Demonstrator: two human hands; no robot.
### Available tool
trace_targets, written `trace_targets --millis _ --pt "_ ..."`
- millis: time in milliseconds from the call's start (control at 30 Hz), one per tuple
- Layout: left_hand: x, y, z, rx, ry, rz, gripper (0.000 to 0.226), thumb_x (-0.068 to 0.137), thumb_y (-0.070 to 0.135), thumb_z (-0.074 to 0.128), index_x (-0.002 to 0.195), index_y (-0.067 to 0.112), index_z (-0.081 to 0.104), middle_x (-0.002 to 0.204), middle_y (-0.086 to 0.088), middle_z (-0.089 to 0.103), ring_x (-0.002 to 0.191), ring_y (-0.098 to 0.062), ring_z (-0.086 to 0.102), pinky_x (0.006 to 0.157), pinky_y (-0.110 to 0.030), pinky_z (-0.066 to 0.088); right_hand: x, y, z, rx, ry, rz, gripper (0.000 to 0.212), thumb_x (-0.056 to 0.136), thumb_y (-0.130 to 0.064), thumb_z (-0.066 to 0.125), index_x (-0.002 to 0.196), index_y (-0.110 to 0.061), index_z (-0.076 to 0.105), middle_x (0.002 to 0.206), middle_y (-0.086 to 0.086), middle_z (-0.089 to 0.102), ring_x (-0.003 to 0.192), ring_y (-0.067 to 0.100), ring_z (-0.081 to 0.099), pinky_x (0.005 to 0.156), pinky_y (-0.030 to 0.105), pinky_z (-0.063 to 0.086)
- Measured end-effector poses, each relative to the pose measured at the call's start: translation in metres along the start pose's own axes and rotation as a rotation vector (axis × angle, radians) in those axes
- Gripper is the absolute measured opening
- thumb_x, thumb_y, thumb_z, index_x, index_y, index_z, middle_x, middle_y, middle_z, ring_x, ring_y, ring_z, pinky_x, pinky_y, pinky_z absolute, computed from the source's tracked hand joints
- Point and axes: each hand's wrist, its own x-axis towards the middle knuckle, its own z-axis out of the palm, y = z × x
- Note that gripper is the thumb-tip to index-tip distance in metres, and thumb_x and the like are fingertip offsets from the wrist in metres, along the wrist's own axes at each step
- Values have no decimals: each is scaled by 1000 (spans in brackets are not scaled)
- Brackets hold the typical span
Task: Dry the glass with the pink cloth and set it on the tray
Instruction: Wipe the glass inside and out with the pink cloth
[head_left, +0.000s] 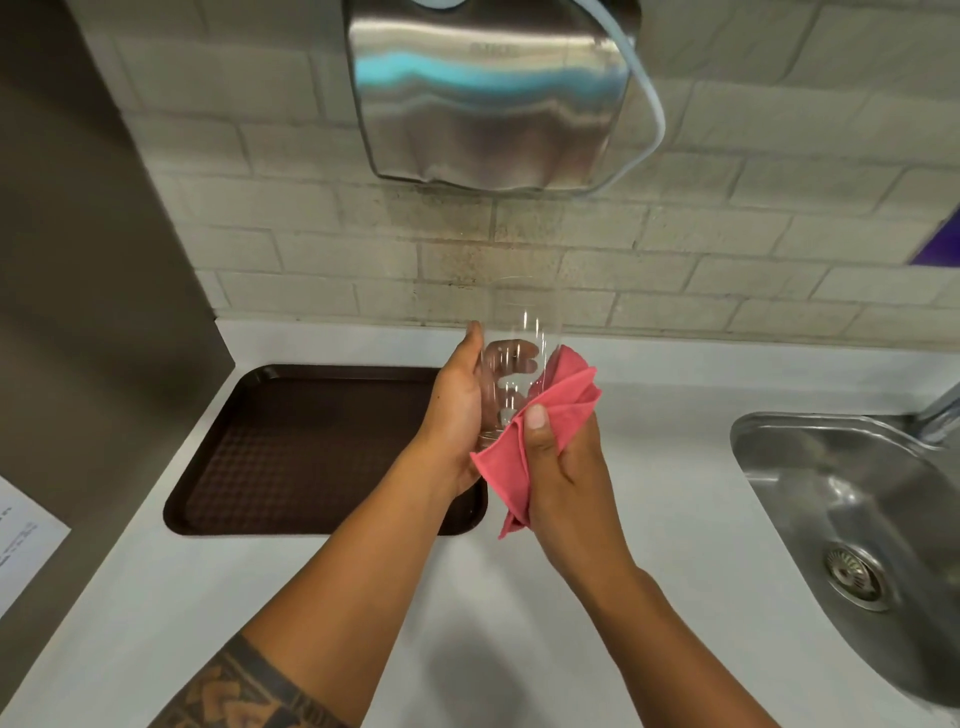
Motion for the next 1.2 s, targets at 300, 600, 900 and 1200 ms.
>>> trace_targets --millis 300,600,900,1200 --pt "7 3 10 300 123 20 59 110 61 26 107 15 63 75 1 71 82 -21 68 85 -39 53 8 -2 -2 -229 177 -193 50 100 -53 63 137 -23 50 129 -4 50 110 -8 55 89 9 48" --pt "-11 -1 15 313 -46 175 59 103 73 31 144 38 55 112 10 72 106 -10 70 101 -40 54 -4 -8 4 -78 189 -166 77 102 -62 42 167 -33 13 166 -6 32 150 12 43 119 43 45" --pt "-18 4 9 -54 -83 -5 53 110 55 41 130 17 73 104 -14 79 100 -28 75 94 -42 62 -13 -10 3 -606 124 -449 57 106 -46 36 162 -43 25 177 4 15 156 24 32 111 41 30" --pt "-23 -1 7 -92 -147 32 54 111 55 37 143 21 66 128 -8 80 117 -23 76 78 -33 64 44 -49 -11 -439 57 -366 62 108 -47 47 164 -30 26 174 -5 17 153 18 38 119 45 44"
